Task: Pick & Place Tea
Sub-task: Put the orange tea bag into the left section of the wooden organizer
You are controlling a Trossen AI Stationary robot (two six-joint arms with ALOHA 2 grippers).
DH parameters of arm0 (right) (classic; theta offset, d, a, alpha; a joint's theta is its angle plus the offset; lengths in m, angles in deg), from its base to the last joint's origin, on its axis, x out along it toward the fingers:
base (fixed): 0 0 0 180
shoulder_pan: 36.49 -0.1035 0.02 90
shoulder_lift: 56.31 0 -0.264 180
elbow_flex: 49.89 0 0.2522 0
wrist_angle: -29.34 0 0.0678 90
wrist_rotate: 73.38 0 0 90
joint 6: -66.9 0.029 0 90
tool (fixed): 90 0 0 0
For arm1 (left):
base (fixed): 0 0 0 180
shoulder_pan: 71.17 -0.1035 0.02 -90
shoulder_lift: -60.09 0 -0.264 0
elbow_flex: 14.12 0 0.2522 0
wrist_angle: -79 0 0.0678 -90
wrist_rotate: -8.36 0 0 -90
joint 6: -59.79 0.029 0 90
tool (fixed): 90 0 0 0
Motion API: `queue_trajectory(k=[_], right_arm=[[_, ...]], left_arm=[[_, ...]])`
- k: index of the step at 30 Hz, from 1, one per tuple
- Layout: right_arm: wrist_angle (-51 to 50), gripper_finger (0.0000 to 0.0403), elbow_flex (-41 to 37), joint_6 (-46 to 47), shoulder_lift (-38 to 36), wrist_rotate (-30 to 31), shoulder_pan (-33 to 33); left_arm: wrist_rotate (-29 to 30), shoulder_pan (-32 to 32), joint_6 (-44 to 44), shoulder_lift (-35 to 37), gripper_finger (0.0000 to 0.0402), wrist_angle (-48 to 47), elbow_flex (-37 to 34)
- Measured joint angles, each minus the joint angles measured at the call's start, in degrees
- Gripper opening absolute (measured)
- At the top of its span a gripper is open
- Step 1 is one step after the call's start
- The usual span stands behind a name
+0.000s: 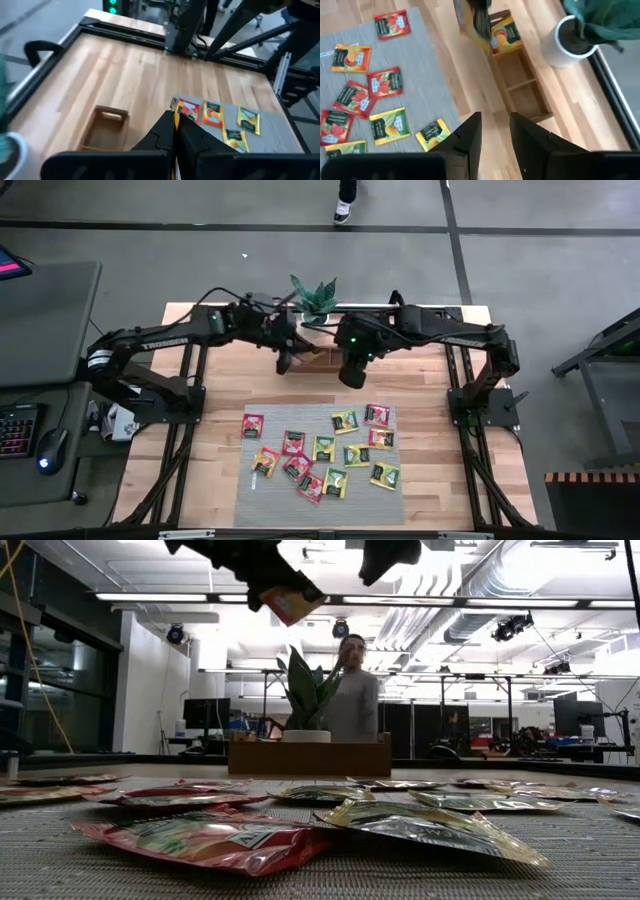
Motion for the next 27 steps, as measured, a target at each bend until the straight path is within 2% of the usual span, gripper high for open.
queue_trajectory(k=[5, 16, 20, 27], right_arm=[[-2.65, 0.0099, 0.00, 0.64, -2.26, 2.79, 0.00], [-1.76, 0.0099, -1.25, 0.93, -5.73, 4.36, -0.32], [5.02, 0.0099, -9.98, 1.92, -10.04, 3.88, -0.76], [24.88, 0.0099, -34.46, 9.52, -23.13, 1.36, -1.01]], left_arm=[[-0.26, -3.06, -1.34, 4.62, 0.0000, 3.92, -5.90], [-1.17, -7.81, -9.98, 17.44, 0.0000, 24.69, -27.54], [-0.41, -7.70, -14.50, 18.14, 0.0000, 38.13, -35.16], [5.26, -7.76, -19.94, 14.08, 0.0000, 54.40, -44.16]])
